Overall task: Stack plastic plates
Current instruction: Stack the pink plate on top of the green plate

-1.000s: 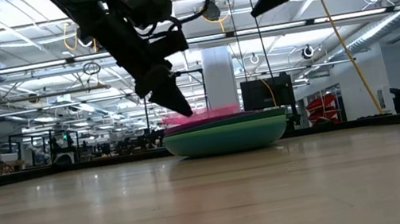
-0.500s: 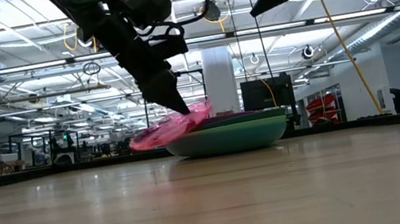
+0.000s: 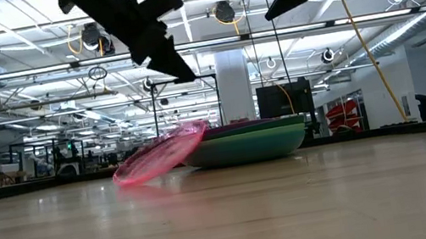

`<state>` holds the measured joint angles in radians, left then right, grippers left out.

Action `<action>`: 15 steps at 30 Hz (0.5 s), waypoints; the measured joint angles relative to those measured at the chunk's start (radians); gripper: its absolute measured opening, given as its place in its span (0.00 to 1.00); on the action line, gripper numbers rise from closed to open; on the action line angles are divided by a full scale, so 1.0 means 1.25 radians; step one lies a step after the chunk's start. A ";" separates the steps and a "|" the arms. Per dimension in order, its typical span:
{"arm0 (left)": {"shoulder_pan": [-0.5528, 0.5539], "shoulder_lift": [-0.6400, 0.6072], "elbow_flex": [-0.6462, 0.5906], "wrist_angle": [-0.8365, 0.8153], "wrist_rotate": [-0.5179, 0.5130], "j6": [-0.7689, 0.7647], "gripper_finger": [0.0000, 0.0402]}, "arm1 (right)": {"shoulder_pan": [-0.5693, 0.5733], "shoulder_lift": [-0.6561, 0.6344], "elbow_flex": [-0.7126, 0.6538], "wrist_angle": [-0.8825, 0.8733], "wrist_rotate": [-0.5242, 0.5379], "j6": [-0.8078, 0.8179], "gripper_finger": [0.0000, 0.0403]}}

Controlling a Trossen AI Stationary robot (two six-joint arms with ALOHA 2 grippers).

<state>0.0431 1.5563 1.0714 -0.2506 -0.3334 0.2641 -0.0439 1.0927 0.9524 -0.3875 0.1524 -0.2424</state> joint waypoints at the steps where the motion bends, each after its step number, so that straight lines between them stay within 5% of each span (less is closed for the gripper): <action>1: -0.005 -0.008 0.000 -0.015 0.000 -0.001 0.48 | 0.000 0.000 0.000 0.003 0.000 -0.001 0.32; 15: -0.042 -0.014 0.000 -0.087 0.002 -0.045 0.48 | 0.000 0.000 0.000 0.001 0.000 0.005 0.32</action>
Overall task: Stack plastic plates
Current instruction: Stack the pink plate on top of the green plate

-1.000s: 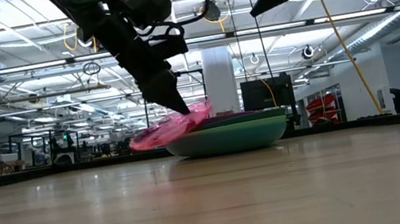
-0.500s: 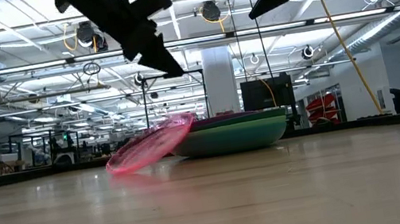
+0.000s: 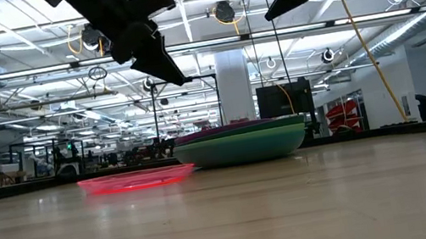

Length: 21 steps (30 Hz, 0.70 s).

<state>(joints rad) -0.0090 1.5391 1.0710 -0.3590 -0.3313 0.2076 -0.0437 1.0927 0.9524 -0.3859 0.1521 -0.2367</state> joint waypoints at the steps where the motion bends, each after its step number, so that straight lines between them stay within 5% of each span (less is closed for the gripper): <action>1: 0.000 0.000 0.000 -0.006 0.000 -0.002 0.48 | 0.000 0.000 0.000 0.000 0.000 0.000 0.32; 13: -0.016 0.000 -0.011 -0.245 0.098 -0.111 0.48 | 0.000 0.000 0.000 0.000 0.000 0.011 0.32; 21: 0.018 0.000 -0.173 -0.197 0.143 -0.160 0.48 | 0.000 0.000 0.000 0.000 0.000 0.016 0.32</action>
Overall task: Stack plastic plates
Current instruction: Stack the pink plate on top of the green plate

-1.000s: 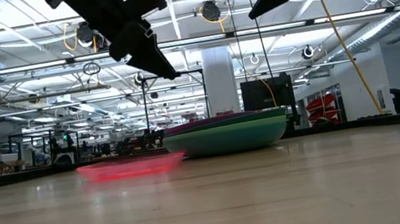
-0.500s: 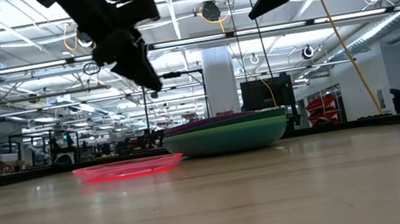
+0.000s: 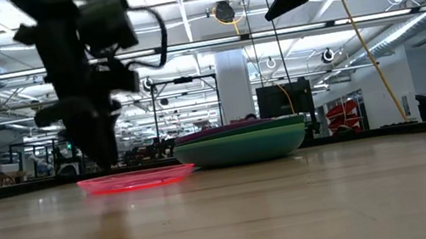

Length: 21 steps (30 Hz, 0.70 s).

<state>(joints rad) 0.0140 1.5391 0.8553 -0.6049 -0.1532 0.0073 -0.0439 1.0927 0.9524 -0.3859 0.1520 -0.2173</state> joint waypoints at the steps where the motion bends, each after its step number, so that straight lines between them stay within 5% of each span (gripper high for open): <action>1: 0.009 0.000 -0.022 0.024 0.000 -0.014 0.48 | 0.000 0.000 0.000 0.000 0.000 0.000 0.32; 21: 0.054 -0.042 -0.076 0.056 -0.018 -0.046 0.48 | 0.000 0.000 -0.001 -0.001 0.000 0.000 0.32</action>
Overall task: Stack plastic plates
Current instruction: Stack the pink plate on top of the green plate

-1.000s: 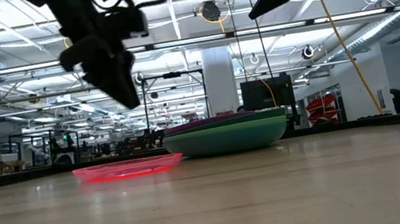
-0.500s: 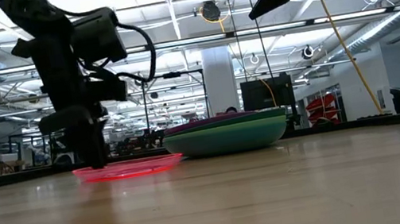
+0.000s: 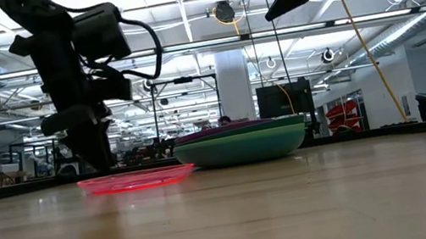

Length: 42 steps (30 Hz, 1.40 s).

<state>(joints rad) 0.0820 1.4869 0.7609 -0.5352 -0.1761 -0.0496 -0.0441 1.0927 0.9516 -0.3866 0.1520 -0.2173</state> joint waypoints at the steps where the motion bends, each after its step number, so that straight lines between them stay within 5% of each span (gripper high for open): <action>1: 0.005 -0.001 0.000 -0.001 0.000 0.001 0.48 | 0.000 0.000 0.000 0.000 0.000 0.000 0.32; 42: 0.050 0.000 -0.043 0.116 0.031 -0.103 0.48 | 0.000 0.000 0.000 -0.031 0.000 0.018 0.32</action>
<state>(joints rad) 0.1448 1.4864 0.7074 -0.3902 -0.1368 -0.1785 -0.0441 1.0927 0.9516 -0.4252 0.1524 -0.1947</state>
